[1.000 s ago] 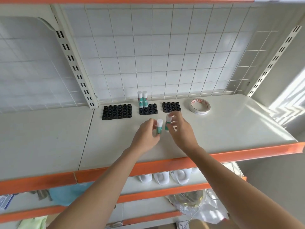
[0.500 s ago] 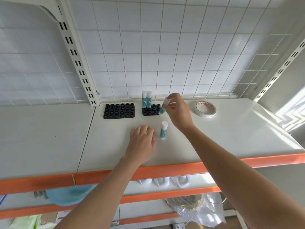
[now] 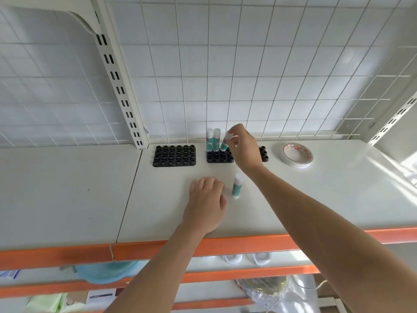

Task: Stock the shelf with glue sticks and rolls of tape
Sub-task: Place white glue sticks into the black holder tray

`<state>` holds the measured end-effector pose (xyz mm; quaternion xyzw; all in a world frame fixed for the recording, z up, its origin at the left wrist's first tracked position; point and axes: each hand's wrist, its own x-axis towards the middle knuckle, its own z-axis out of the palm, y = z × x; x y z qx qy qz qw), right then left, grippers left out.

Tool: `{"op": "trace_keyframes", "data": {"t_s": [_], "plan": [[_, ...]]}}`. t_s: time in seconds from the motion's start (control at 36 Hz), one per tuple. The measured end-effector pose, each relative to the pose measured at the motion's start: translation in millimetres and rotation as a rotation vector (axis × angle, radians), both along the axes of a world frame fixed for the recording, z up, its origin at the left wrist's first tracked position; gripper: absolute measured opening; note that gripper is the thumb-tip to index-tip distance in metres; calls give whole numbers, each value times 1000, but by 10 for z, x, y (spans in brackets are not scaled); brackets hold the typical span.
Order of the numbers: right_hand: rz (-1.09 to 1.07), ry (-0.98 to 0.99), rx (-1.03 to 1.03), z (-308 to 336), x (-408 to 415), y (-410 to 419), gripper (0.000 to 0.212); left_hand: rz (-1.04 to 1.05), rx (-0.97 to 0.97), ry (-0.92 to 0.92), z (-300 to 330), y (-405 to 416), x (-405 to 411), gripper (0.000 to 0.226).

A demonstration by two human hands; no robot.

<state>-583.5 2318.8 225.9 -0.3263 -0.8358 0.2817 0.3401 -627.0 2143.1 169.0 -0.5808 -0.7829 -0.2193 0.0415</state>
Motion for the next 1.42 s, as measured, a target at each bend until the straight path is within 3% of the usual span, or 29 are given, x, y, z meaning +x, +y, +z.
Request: {"op": "trace_keyframes", "data": {"t_s": [0.22,0.39,0.53,0.61,0.78,0.89,1.11,1.22,1.33,1.42], "plan": [[23,-59,70,-2,-55,113,17,0,-6,-5,-12,5,-1,34],[34,-132,351,-5,-71,180,26,-6,-9,-6,-24,9,-8,36],[67,-220,435,13,-54,197,39,0,-4,1,-30,12,-7,35],[58,-267,391,53,-42,202,39,-4,-17,1,-23,8,-8,38],[97,-204,80,167,35,171,36,-6,-24,-4,-16,10,-15,35],[107,-157,106,134,184,80,41,-11,-21,-6,-30,7,-23,29],[53,56,40,-23,697,-363,18,3,40,14,-26,14,-16,34],[58,59,20,-141,973,-610,10,1,38,29,-41,24,-21,32],[55,8,74,-195,1071,-768,35,2,47,35,-44,31,-31,32],[32,25,129,-189,1071,-826,37,-2,61,44,-56,35,-30,31]]}}
